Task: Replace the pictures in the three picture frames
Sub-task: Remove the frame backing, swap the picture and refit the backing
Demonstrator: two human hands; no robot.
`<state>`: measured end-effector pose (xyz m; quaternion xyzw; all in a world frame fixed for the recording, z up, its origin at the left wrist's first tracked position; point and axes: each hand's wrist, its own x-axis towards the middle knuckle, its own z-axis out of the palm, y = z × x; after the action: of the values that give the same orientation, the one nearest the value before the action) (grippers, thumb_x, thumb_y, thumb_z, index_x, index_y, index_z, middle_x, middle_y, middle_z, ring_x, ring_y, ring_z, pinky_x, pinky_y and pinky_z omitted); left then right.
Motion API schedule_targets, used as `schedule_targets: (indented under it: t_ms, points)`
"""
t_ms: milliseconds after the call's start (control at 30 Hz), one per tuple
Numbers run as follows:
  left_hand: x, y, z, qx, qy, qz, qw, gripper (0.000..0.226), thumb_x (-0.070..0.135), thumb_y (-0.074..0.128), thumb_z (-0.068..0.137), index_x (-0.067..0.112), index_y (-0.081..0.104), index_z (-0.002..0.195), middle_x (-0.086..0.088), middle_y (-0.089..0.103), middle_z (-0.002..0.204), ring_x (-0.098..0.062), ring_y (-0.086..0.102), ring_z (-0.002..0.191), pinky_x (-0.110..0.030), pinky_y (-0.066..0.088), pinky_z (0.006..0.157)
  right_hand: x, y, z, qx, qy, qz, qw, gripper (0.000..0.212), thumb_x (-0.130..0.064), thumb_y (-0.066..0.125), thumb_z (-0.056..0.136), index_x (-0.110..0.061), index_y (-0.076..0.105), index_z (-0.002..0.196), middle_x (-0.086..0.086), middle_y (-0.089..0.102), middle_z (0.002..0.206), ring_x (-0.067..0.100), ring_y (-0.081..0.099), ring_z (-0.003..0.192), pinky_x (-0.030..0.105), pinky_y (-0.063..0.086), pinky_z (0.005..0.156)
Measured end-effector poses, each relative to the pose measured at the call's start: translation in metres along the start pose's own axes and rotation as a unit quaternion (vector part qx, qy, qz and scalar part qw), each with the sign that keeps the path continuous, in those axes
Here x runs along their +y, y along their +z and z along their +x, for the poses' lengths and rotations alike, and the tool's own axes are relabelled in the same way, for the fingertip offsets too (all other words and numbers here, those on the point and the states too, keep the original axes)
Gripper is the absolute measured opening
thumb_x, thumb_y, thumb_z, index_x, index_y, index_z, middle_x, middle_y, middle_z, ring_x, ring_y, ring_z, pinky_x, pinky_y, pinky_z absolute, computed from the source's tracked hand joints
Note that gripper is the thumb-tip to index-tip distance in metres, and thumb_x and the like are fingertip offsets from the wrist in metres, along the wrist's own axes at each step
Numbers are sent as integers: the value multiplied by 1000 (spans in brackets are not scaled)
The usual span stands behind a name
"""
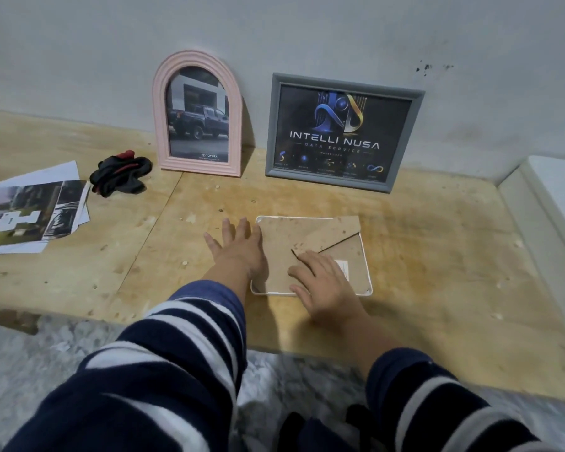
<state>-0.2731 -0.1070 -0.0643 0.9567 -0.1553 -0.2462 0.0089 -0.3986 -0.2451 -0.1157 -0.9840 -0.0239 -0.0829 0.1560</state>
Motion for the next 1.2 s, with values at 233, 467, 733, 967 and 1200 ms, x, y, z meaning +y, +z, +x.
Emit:
schedule_targets:
  t_ms: [233,467,733,967,1200]
  points:
    - [3,9,-3,-10,-21,-4,1000,97,19,59,89,30,-12,153,1,-20,160,-32,-24,144,-65,-11,111,1,8,-9,21,-71,21,997,20,-22,47,90,-10,62,84,11,65,102,32,62,102,44,49,91]
    - [-4,8,-3,38,21,-69,997,67,24,50,95,23,17,153,5,5,162,-26,-8,148,-53,1,118,-6,15,-9,25,-72,-6,997,31,-4,69,78,-15,46,97,8,61,104,22,51,101,41,51,87]
    - [1,3,-7,35,-17,-173,984,40,35,37,98,13,52,128,-8,45,136,-31,29,123,-41,34,96,-12,0,-7,21,-61,-91,994,24,-9,80,66,-15,63,82,2,60,89,19,59,82,29,51,72]
    - [3,6,-11,50,-23,-183,982,42,36,37,100,15,48,134,-7,40,142,-32,26,128,-42,33,100,-9,-1,-9,38,-88,-69,993,21,-15,81,70,-12,65,84,5,63,89,23,62,83,30,54,72]
    - [-1,9,-9,57,-32,-257,964,54,49,21,101,23,46,141,-7,37,147,-33,23,133,-43,25,106,-21,1,-6,24,-39,-47,998,33,-1,79,61,-11,61,87,7,64,100,25,63,91,35,54,77]
